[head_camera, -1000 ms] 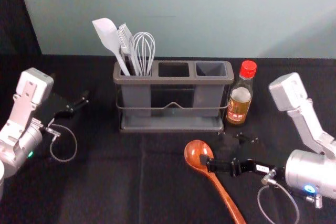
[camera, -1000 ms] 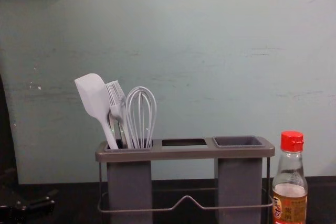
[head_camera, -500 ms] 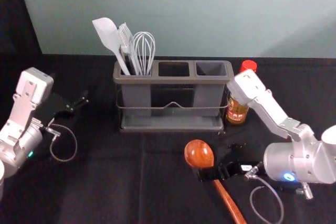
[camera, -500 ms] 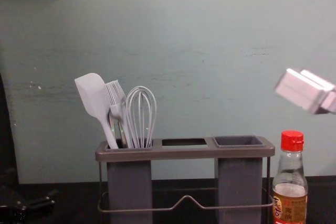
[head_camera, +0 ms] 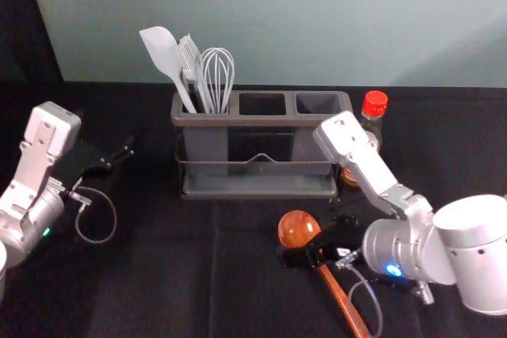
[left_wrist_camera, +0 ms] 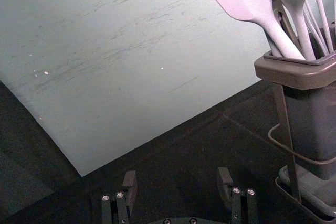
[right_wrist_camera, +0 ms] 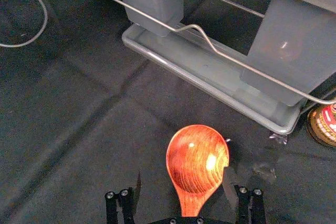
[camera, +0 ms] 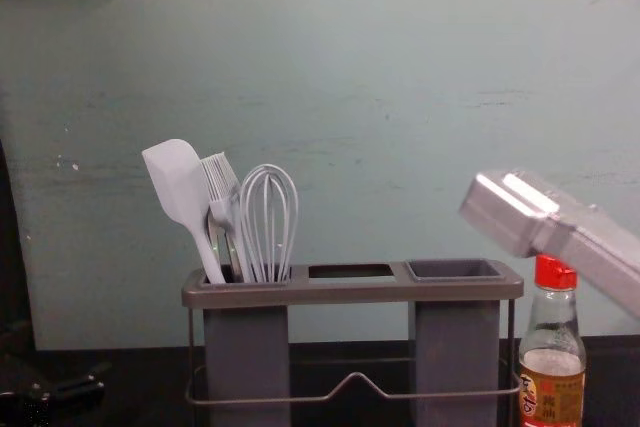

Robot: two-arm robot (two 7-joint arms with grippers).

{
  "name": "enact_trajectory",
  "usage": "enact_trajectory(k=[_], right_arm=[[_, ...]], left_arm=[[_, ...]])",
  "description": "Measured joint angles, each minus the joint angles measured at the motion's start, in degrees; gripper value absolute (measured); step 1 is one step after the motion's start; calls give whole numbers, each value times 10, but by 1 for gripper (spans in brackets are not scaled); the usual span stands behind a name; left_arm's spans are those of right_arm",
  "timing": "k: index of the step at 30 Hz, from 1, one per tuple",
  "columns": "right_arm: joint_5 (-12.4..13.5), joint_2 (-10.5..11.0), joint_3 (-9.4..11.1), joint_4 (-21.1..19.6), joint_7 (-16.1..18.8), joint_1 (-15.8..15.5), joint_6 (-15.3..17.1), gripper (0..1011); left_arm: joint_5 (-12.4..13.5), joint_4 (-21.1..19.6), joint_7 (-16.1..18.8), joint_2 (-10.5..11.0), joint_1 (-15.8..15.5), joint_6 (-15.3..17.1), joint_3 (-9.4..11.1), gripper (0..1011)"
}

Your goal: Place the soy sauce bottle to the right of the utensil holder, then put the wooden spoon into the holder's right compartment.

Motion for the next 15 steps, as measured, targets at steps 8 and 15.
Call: enact_trajectory(k=[8, 15], right_arm=[[-26, -33, 2, 9, -36, -13, -11, 1003], [-36, -47, 13, 15, -44, -22, -21, 1003]], left_arm=[[0, 0, 0, 0, 0, 0, 0, 1005], [0, 0, 0, 0, 0, 0, 0, 1005]])
